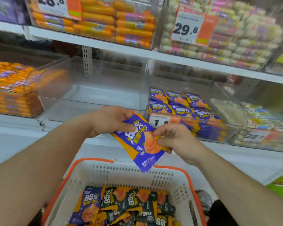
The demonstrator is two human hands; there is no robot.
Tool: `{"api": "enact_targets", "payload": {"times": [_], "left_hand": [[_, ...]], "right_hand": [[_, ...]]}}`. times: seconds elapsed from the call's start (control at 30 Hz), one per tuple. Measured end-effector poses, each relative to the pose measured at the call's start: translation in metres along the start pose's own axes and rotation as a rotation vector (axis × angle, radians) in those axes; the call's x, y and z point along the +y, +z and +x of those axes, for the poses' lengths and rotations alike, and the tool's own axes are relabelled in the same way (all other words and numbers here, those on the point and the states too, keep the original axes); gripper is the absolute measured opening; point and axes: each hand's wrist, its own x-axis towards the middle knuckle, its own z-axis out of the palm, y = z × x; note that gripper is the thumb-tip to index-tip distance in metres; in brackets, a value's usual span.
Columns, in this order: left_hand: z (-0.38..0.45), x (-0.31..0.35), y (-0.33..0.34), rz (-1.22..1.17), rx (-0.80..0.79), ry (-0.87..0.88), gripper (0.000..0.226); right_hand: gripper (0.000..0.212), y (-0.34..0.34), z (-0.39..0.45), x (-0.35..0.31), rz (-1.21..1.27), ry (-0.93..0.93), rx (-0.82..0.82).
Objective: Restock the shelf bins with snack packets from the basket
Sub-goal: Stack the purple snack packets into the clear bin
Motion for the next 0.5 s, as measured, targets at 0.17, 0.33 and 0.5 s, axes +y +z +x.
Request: {"api": "enact_targets", "payload": {"times": [0.17, 0.33, 0.5], "left_hand": [[0.014, 0.034, 0.012, -0.248, 0.288, 0.19, 0.024], [0.033, 0.03, 0.015, -0.208, 0.32, 0.33, 0.04], [0.062, -0.005, 0.022, 0.535, 0.447, 0.159, 0.058]], "right_hand": [[0.037, -0.015, -0.001, -0.017, 0.256, -0.054, 0.214], [0.036, -0.052, 0.017, -0.041, 0.304, -0.097, 0.411], [0.046, -0.081, 0.074, -0.048, 0.221, -0.028, 0.489]]}}
